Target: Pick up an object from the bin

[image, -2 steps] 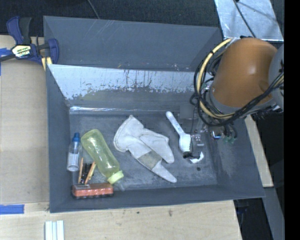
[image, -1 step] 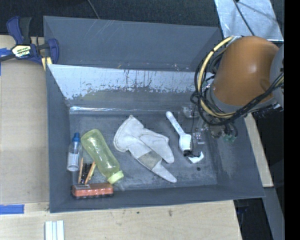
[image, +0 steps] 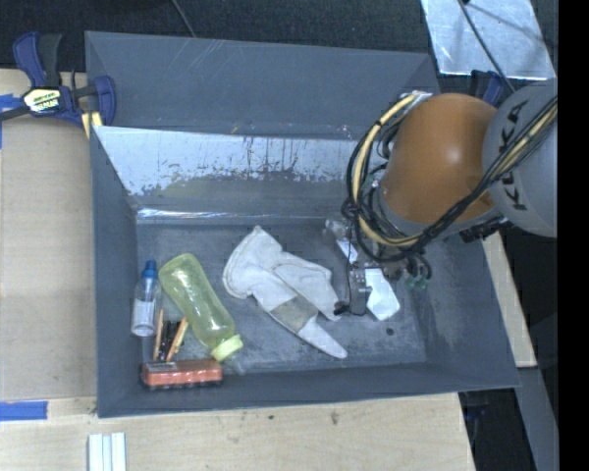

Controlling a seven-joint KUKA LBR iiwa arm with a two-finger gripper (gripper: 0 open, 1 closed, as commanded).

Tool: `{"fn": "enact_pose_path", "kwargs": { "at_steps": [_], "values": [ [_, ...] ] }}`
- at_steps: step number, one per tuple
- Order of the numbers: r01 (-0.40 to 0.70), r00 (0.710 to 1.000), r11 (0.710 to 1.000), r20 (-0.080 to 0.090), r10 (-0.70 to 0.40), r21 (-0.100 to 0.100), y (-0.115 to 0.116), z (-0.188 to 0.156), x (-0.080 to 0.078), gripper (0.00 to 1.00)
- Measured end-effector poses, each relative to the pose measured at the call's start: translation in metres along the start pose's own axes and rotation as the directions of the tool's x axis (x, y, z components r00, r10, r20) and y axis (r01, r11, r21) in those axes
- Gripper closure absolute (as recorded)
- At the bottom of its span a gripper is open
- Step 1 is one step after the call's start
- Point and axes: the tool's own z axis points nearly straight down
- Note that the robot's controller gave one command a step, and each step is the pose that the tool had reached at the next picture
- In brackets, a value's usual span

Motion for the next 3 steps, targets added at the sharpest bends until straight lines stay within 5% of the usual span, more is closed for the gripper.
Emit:
{"fn": "enact_pose_path", "kwargs": {
  "at_steps": [1,2,3],
  "values": [
    [-0.129,0.992,0.992,-0.007,0.129,0.000,0.015,0.054,-0.007,0.00],
    [-0.131,0.991,0.991,-0.006,0.131,-0.001,0.008,0.091,0.012,1.00],
    [-0.130,0.991,0.991,-0.006,0.130,-0.001,0.008,0.091,0.012,1.00]
  ]
}}
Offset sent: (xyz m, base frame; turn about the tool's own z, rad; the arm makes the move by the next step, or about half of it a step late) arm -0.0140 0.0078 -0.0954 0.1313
